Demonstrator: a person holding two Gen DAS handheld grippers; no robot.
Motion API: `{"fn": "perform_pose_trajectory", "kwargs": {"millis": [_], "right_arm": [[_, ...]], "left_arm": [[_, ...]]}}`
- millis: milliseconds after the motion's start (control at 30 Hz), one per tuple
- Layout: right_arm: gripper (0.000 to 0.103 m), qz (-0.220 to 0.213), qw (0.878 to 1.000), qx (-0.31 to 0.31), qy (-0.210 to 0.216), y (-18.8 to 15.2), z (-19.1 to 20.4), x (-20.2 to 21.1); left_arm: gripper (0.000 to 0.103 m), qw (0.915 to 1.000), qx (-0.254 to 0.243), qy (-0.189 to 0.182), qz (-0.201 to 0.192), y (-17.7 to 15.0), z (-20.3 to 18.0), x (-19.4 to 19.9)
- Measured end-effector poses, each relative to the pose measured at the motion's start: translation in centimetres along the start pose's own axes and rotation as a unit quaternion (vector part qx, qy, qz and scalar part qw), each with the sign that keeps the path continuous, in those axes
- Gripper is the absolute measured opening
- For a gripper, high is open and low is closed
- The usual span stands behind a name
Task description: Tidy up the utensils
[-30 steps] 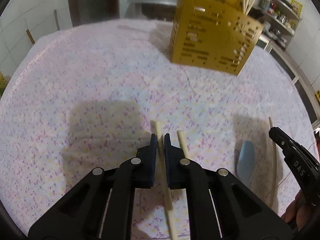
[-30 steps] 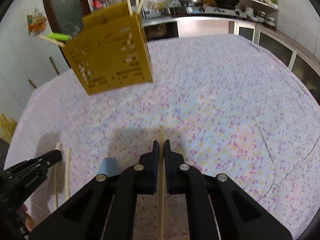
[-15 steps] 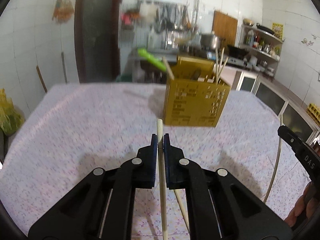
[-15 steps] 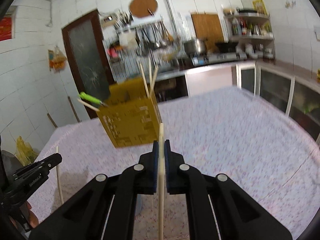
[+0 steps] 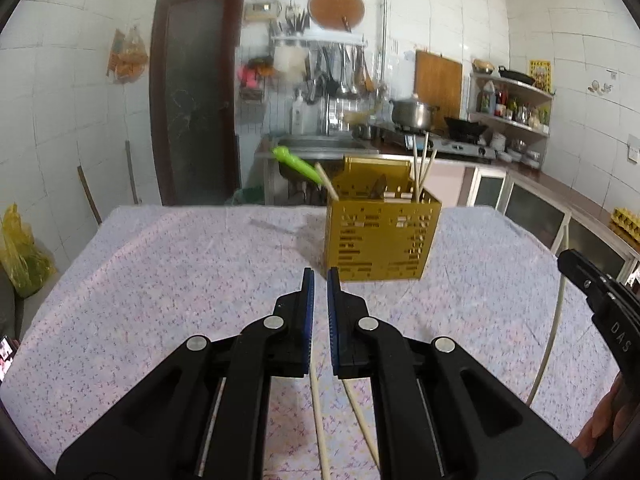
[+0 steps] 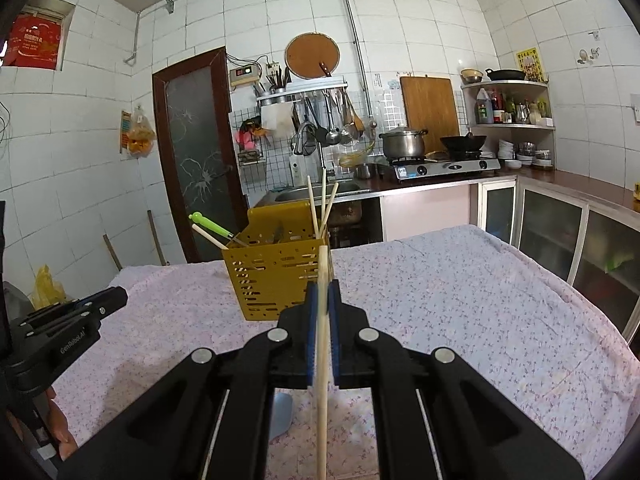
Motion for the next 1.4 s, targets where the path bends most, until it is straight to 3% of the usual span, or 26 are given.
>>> {"fn": "perform_pose_trajectory", "kwargs": {"millis": [67, 133, 200, 300, 533, 733, 833, 900, 1000, 1033, 1200, 1400], "right_arm": [[0.006, 0.005, 1.0, 0.001, -0.002, -0.2, -0.2, -0.3], [0.006, 0.021, 1.0, 0.002, -0.002, -0.7, -0.3, -0.9], [0.006, 0.028, 1.0, 0.002, -0.008, -1.1, -0.5, -1.4], [0.006, 0.033, 0.999, 0.002, -0.014, -1.1, -0.8, -2.3], [0.006, 0.045, 0.999, -0.004, -0.019, -1.7, -1.2, -4.2], [0.006, 0.056, 0.998, -0.005, -0.019, -2.2, -1.2, -5.4], [0.006, 0.06, 0.998, -0.004, -0.019, -2.5, -0.9, -5.7], [0.006, 0.06, 0.998, -0.002, -0.019, -2.4, -0.7, -5.8], [0.006, 0.059, 0.998, 0.0, -0.02, -2.3, -0.6, -5.7], [0.006, 0.059, 0.998, 0.0, -0.02, -2.3, -0.5, -5.7], [0.006, 0.05, 0.999, 0.005, -0.02, -1.8, -0.3, -4.8], [0.006, 0.036, 0.999, 0.003, -0.017, -1.1, -0.1, -3.4]], "left_arm": [[0.006, 0.9997, 0.008, 0.006, 0.022, -0.8, 0.9, -1.0], [0.025, 0.9984, 0.016, 0.013, 0.053, -2.0, 1.8, -2.4], [0.058, 0.996, 0.026, 0.021, 0.083, -3.4, 2.7, -4.0], [0.06, 0.991, 0.017, 0.027, 0.13, -5.8, 3.2, -6.2], [0.06, 0.9749, 0.025, 0.035, 0.219, -10.3, 4.3, -10.6], [0.055, 0.972, 0.024, 0.024, 0.233, -10.6, 4.5, -12.6], [0.041, 0.9712, 0.018, 0.021, 0.237, -10.5, 4.2, -13.4], [0.024, 0.971, 0.014, 0.018, 0.238, -10.2, 4.0, -13.9], [0.007, 0.97, 0.016, 0.012, 0.242, -9.8, 3.7, -14.4], [0.006, 0.9698, 0.021, 0.011, 0.243, -9.7, 3.7, -14.4], [0.006, 0.9749, 0.046, 0.006, 0.218, -9.0, 4.0, -13.2], [0.005, 0.9899, 0.046, 0.005, 0.134, -5.0, 3.9, -9.2]]}}
Point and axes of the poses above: each gripper's, at about its wrist camera, not at the fingertips, and x roughly against the way its jaws point, z to its left, y to its top, the point moved 10 cm from there along -x, roughly the way its jaws point, and after that the axes turned 8 degrees about -y, right-handed, at the moved point
